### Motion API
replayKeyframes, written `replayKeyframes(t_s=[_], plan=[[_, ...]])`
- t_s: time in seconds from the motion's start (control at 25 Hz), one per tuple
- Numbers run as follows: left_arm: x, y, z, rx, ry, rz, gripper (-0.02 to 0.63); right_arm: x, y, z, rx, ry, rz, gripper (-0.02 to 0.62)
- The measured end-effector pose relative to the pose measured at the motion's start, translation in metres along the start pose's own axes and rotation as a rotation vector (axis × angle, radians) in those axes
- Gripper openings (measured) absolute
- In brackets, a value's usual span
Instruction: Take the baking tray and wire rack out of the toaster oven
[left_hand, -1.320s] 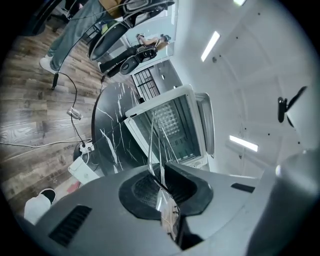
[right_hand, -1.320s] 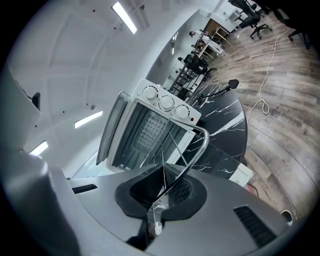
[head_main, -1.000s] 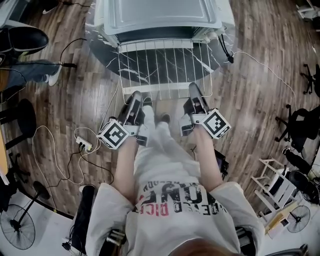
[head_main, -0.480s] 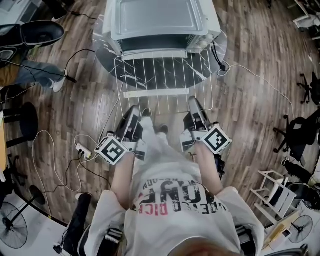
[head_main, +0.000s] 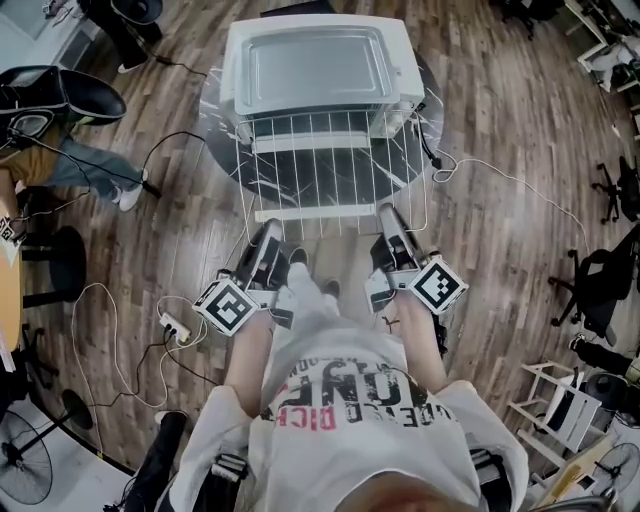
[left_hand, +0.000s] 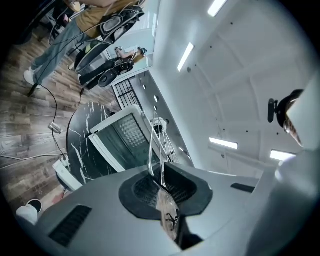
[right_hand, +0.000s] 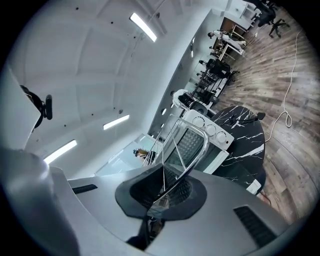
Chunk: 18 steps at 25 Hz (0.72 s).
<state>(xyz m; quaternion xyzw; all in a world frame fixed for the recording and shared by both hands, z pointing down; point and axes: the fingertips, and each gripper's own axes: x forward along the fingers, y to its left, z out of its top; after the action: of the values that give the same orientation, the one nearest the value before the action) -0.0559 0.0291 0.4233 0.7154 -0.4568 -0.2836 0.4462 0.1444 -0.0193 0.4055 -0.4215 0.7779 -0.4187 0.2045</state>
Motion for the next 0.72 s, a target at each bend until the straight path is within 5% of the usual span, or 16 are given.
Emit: replayKeyframes(t_s=[0.36,0.72], plan=[[0.03,0.0,0.027,-0.04,0.006,-0.001,0.015,0.034,0.007,0.02,0.002,0.01,-0.001,0.002],[0.069,0.008,0.048,-0.108,0.025,0.017,0.015,0.066,-0.018,0.031,0.071,0.061,-0.153,0.002]])
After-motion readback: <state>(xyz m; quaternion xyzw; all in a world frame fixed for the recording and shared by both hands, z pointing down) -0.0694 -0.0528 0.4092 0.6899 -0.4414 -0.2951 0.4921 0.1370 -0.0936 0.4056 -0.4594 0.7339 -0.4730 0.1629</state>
